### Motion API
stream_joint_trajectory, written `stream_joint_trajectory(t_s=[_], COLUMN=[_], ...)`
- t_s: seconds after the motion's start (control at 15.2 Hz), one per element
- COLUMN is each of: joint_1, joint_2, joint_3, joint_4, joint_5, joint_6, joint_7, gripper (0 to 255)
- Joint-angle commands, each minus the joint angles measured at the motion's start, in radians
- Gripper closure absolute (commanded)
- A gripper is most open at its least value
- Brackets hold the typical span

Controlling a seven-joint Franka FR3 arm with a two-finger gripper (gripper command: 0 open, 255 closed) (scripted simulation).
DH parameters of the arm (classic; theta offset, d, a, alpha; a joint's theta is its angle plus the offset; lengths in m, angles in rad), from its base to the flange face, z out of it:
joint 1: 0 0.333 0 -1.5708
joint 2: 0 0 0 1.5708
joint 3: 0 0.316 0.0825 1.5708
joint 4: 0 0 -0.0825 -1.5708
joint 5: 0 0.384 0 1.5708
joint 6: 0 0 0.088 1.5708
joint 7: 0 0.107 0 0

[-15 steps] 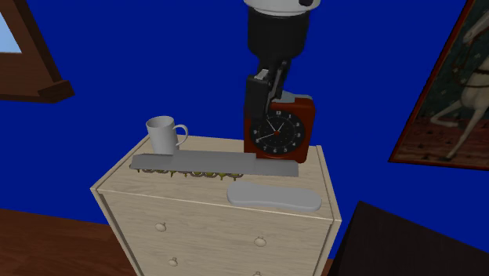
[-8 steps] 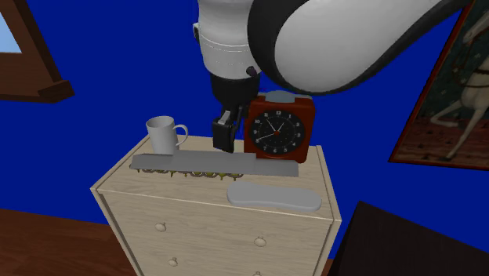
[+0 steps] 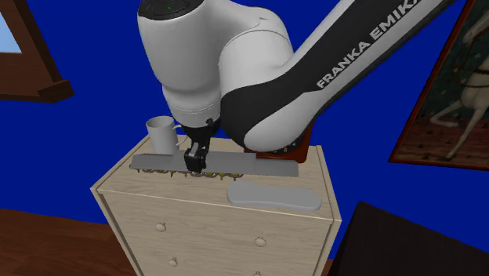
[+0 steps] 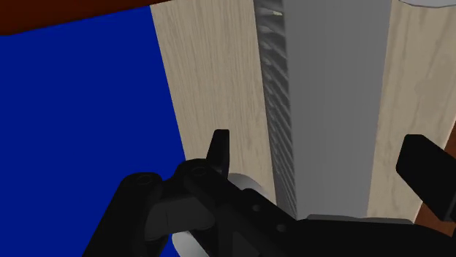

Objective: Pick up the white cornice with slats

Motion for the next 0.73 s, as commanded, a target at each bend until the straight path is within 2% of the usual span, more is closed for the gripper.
stream_joint_trajectory(t_s=[0.0,0.46,0.59,0.66], joint_1=[0.008,0.019,0.020,0.019], joint_2=[0.045,0.125,0.125,0.123], joint_3=[-0.004,-0.029,-0.029,-0.028], joint_4=[0.034,0.038,0.038,0.038], joint_5=[-0.055,-0.159,-0.159,-0.157], joint_6=[0.006,0.056,0.056,0.055], joint_7=[0.035,0.142,0.141,0.139], gripper=[0,0,0,255])
